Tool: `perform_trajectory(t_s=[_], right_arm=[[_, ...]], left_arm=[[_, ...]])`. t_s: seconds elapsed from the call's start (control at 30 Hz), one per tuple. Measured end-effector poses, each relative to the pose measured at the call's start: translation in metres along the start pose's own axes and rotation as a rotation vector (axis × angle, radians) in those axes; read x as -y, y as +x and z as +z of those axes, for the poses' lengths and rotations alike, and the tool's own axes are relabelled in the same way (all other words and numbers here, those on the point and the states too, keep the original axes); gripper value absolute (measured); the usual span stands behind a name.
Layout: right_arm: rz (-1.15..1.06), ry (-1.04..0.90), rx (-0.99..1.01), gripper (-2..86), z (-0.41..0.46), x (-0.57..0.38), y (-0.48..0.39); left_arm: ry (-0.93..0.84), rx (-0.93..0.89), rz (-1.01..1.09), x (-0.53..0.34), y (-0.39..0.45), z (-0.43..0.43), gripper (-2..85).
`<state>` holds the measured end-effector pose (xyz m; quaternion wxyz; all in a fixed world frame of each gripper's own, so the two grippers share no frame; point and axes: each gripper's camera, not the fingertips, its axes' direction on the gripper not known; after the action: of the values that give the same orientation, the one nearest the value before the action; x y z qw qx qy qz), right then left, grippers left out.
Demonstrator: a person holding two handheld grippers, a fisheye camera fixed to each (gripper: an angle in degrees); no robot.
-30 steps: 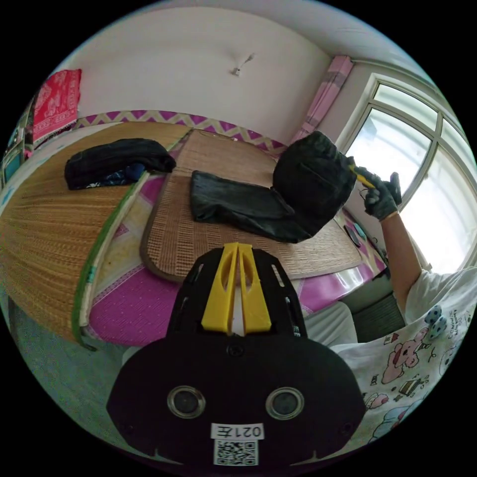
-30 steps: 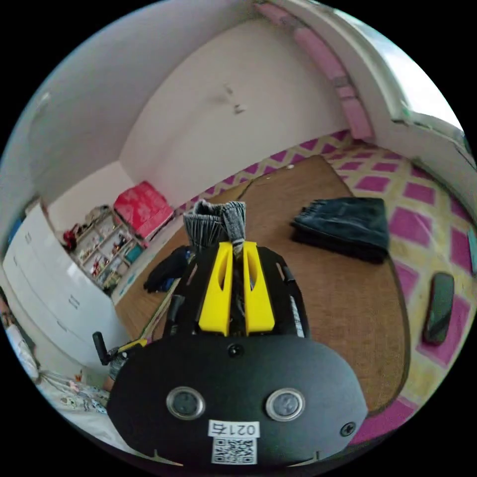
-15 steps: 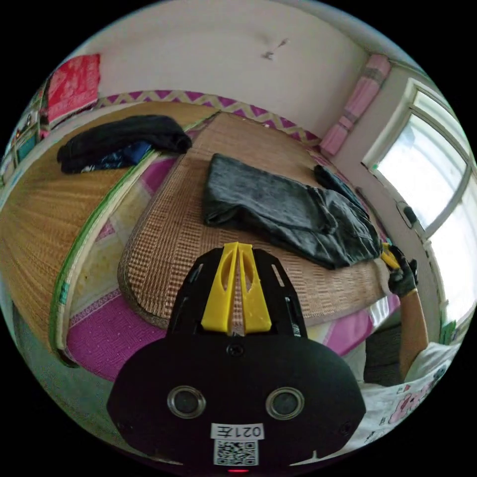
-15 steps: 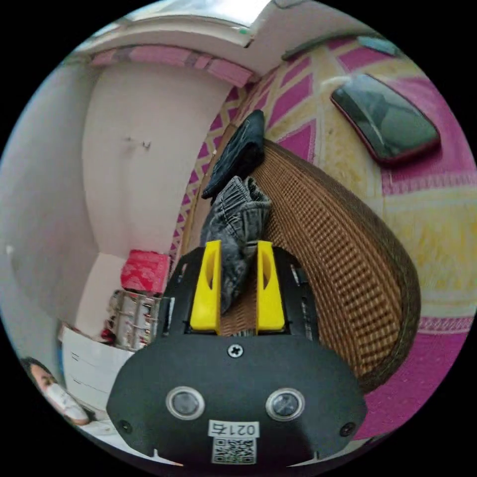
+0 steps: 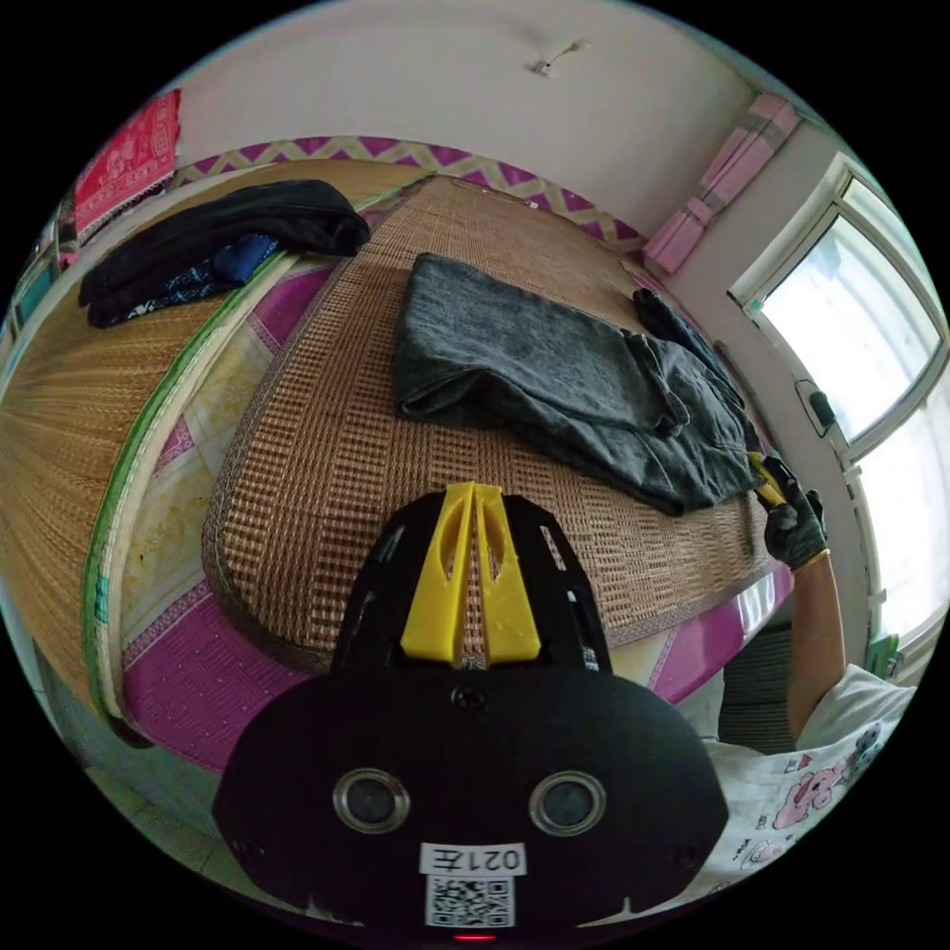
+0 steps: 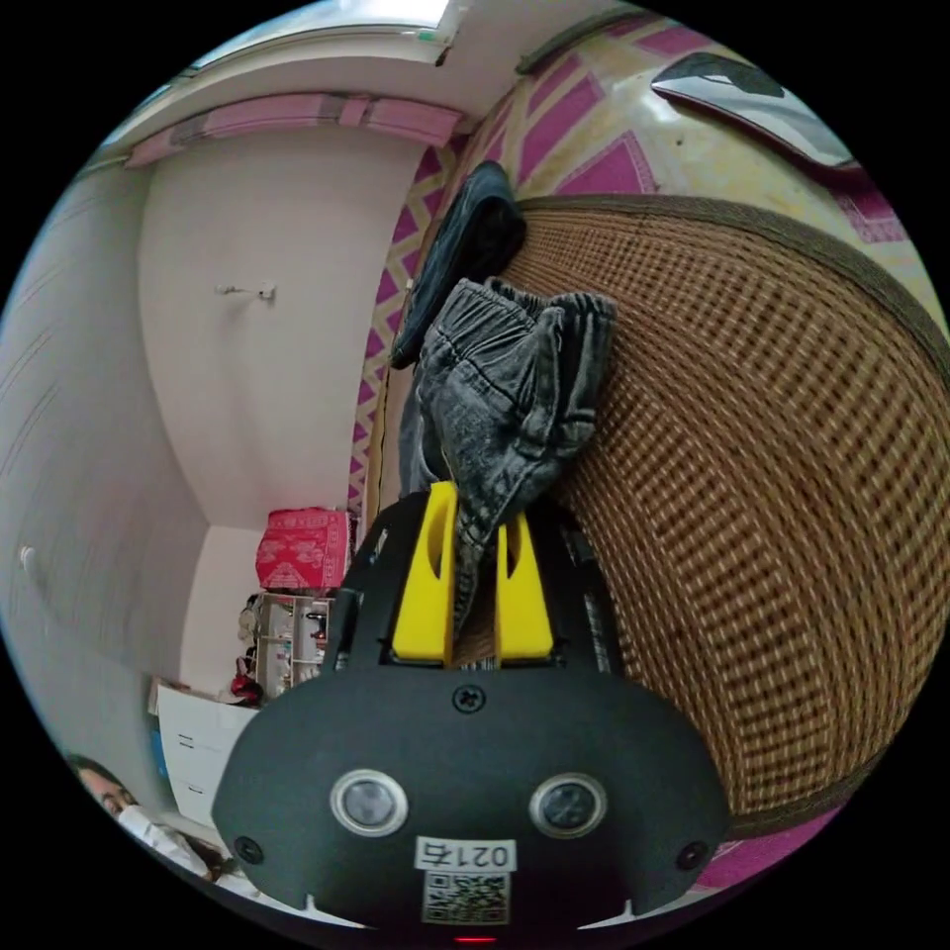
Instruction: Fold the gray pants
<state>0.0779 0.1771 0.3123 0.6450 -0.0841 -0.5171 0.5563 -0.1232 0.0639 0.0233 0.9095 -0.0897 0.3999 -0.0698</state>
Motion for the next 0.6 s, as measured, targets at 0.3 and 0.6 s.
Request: perform_trajectory(t_s=[0.3, 0.6], right_arm=[[-0.285, 0.101, -0.114, 2.0, -0.085, 0.02, -0.074], [-0.081, 0.103, -0.112, 5.9, -0.109, -0.018, 0.019]], left_arm=[[0.003, 0.165, 0.087, 0.006, 0.04, 0.022, -0.9], [0.003, 0.085, 0.046, 0.011, 0.04, 0.034, -1.0]])
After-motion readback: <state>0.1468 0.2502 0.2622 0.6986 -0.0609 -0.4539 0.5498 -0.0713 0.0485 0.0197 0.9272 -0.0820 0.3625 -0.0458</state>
